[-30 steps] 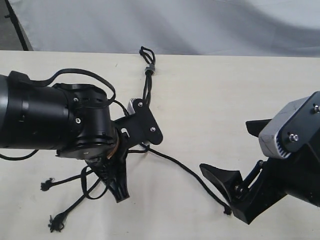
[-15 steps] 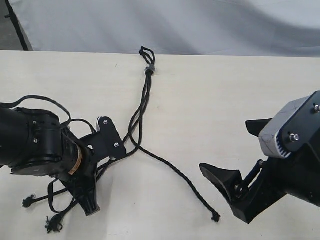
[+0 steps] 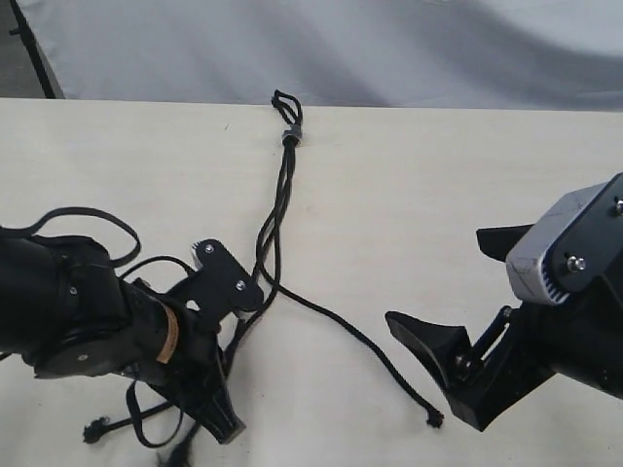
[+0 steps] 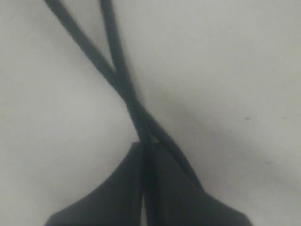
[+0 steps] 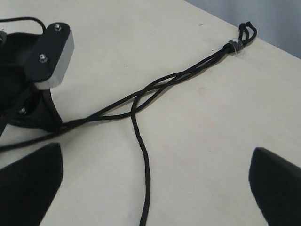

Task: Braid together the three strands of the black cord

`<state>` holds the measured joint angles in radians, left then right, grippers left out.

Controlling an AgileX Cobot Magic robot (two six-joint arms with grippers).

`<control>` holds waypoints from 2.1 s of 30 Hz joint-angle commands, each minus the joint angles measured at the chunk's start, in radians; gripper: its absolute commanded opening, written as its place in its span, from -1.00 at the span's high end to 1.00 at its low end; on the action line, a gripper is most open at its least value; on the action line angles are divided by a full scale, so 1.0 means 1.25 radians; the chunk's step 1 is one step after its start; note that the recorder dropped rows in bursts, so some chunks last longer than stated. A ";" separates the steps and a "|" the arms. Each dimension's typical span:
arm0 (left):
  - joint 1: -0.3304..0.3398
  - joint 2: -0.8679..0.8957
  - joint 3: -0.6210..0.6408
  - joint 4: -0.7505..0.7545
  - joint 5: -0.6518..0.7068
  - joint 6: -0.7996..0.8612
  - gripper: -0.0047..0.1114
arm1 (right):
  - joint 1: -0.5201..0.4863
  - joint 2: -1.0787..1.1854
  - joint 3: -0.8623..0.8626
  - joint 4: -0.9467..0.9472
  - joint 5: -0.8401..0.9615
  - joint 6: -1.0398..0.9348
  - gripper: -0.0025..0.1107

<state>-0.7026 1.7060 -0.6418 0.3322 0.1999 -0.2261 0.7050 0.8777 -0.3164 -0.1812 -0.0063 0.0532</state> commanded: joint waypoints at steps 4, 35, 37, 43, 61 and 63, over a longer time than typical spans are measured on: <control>-0.074 0.002 -0.043 0.078 0.036 0.085 0.89 | -0.004 -0.002 0.003 -0.003 -0.016 0.003 -0.89; 0.089 0.004 0.033 0.104 -0.032 0.005 0.83 | -0.004 -0.002 0.003 -0.003 -0.015 0.036 -0.89; 0.089 0.004 0.033 0.104 -0.032 -0.004 0.52 | -0.004 -0.002 0.003 -0.003 -0.015 0.036 -0.89; 0.089 -0.121 0.033 0.099 -0.002 -0.054 -0.21 | -0.004 0.001 -0.027 -0.001 0.086 0.065 -0.89; 0.493 -0.459 0.184 0.108 -0.170 -0.223 -0.22 | 0.142 0.351 -0.266 0.108 0.178 0.038 -0.89; 0.523 -0.459 0.238 0.105 -0.247 -0.223 -0.22 | 0.174 0.459 -0.335 0.108 0.193 0.025 -0.89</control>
<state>-0.0751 1.1375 -0.3960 0.4710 -0.0191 -0.4929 0.8921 1.3476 -0.6666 -0.0485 0.2205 0.1051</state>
